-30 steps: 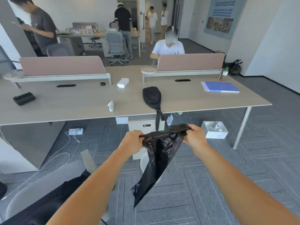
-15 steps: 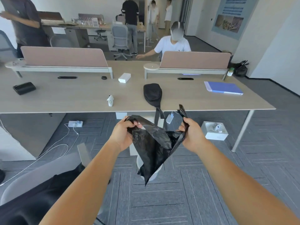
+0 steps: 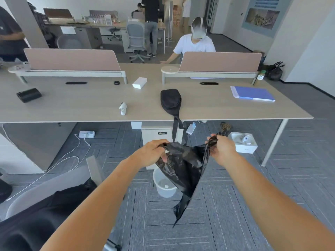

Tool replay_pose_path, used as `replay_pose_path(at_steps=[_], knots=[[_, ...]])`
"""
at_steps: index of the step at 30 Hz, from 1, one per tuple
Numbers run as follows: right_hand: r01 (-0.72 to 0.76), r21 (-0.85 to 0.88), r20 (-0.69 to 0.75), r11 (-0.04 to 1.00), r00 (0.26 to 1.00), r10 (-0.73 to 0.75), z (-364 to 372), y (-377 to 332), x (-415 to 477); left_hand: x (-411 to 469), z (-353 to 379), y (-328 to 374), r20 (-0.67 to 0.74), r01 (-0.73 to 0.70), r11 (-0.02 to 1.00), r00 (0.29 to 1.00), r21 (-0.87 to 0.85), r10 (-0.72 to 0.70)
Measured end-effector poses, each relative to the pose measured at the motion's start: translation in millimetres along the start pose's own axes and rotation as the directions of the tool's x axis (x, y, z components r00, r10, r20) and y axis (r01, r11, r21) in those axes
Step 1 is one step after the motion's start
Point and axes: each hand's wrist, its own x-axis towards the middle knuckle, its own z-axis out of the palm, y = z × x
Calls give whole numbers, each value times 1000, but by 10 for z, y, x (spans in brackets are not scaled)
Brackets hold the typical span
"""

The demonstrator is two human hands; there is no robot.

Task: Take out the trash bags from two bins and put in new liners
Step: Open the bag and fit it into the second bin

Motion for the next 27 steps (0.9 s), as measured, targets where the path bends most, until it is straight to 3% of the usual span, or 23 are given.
replay_pose_path(at_steps=[5,7,10,12,16,19,23,27], knots=[[7,-29,-69,1000,998,-9,-177,4,105,-15,-49,-159,102,-100,991,991,85,92],[2,-30,-75,1000,997,-4,-216,5,122,3,-42,-193,169,-117,951,983,285,71],[0,38,-72,999,997,3,-224,-22,127,45,22,-174,236,-74,673,959,736,-153],[-2,81,-61,997,998,7,-219,-35,126,60,96,-151,163,18,536,943,844,-289],[-3,78,-13,997,1000,4,-184,-7,104,80,266,-111,-60,250,592,945,767,-321],[-16,37,44,999,999,14,-156,26,56,125,384,-74,-232,362,552,927,751,-294],[13,-85,35,996,999,-10,-207,27,24,194,462,-151,-215,331,457,933,826,-289],[61,-60,20,996,998,-60,-300,44,46,226,438,-227,-176,238,483,970,843,-169]])
